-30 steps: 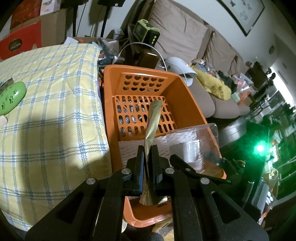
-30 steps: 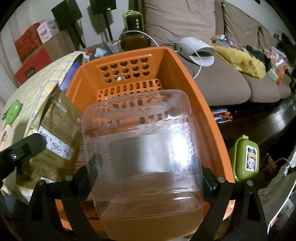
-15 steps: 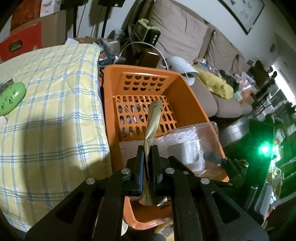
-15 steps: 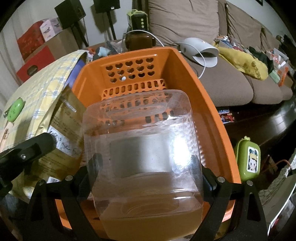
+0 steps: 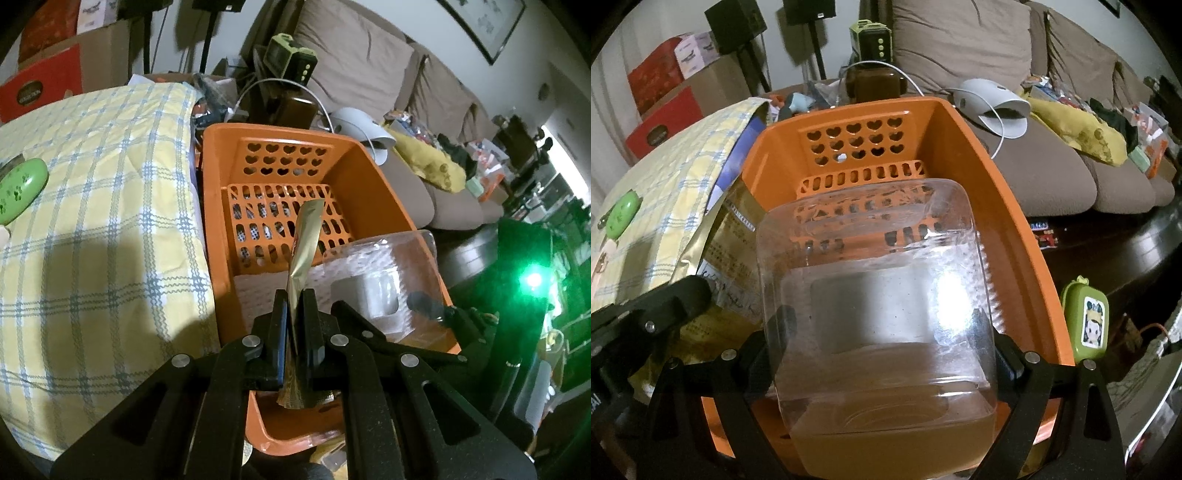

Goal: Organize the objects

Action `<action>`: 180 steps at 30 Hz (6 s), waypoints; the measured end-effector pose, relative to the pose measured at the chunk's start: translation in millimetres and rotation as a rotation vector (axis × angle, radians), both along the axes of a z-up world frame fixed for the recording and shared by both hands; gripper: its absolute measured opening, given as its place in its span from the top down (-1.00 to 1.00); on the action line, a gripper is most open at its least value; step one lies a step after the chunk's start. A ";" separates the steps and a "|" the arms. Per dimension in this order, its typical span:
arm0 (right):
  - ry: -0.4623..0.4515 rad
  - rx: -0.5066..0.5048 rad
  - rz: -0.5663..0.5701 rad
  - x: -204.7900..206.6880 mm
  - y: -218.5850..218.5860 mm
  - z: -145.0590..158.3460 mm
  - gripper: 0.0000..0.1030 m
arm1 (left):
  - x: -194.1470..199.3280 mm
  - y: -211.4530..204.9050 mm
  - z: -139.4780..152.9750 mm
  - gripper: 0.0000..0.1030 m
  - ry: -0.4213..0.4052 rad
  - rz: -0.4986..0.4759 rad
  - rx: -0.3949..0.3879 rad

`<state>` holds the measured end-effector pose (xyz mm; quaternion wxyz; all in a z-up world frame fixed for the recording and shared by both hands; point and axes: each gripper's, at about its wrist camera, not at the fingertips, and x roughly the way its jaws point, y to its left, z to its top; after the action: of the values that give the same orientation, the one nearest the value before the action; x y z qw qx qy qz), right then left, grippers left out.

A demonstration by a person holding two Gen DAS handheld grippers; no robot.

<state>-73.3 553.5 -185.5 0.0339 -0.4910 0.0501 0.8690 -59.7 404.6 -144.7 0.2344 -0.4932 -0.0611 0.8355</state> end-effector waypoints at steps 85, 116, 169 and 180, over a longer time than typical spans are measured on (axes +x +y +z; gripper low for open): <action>0.188 -0.102 -0.214 23.4 54.0 40.3 -0.90 | -22.4 -35.3 26.6 0.67 0.067 0.063 -0.008; 0.154 -0.100 -0.219 24.7 55.3 37.0 -0.90 | 11.3 29.9 -23.9 0.89 -0.118 -0.182 0.012; 0.110 -0.118 0.096 5.5 -7.8 11.1 0.60 | -7.5 -67.6 28.4 0.61 0.093 -0.009 -0.117; 0.097 -0.218 0.136 1.9 -13.1 3.6 0.66 | -1.3 -62.8 29.4 0.56 0.105 -0.005 -0.129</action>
<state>-71.4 540.4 -181.9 -0.0811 -0.4516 0.1123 0.8814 -61.0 341.7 -115.3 0.2070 -0.4631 0.0064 0.8618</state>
